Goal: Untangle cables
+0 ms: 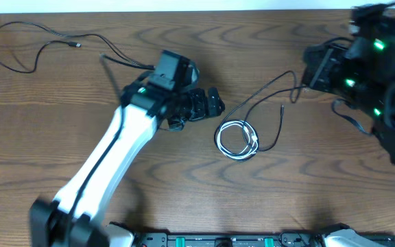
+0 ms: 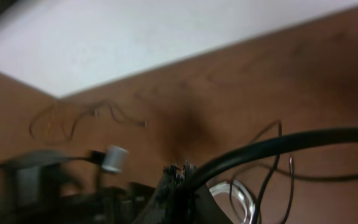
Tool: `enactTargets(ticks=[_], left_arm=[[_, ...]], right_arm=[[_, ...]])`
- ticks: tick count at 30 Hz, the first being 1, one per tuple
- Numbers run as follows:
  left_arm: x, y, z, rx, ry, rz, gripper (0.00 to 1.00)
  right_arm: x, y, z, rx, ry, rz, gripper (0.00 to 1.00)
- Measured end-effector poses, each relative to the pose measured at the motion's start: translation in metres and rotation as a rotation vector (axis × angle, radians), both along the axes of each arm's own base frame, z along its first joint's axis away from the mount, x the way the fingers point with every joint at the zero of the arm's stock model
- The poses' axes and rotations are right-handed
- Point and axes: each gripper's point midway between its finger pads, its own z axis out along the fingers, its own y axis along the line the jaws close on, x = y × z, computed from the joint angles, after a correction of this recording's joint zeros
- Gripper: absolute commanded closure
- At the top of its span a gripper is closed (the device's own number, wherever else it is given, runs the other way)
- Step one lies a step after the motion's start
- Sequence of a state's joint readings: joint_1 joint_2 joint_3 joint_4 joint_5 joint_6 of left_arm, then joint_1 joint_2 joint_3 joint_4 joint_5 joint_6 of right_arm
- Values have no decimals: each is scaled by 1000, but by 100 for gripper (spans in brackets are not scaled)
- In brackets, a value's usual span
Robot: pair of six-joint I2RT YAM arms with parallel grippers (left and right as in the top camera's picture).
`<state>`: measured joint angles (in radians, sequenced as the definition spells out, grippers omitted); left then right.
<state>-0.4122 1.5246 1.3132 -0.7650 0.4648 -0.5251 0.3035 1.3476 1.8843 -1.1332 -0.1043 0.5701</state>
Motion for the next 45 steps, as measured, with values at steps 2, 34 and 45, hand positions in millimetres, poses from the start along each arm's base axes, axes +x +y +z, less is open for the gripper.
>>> enactTargets(ticks=[2,34,45], left_arm=[[-6,2,27,-30,-71,-2,2],[-32,-19,90,-274,-115,-60,3],[-41,-40,118,-367,-322,-335,5]], right_arm=[[8,12,-15,14,58,44,99],[9,140,-60,93,166,499,99],[23,128,-58,156,202,381,99]])
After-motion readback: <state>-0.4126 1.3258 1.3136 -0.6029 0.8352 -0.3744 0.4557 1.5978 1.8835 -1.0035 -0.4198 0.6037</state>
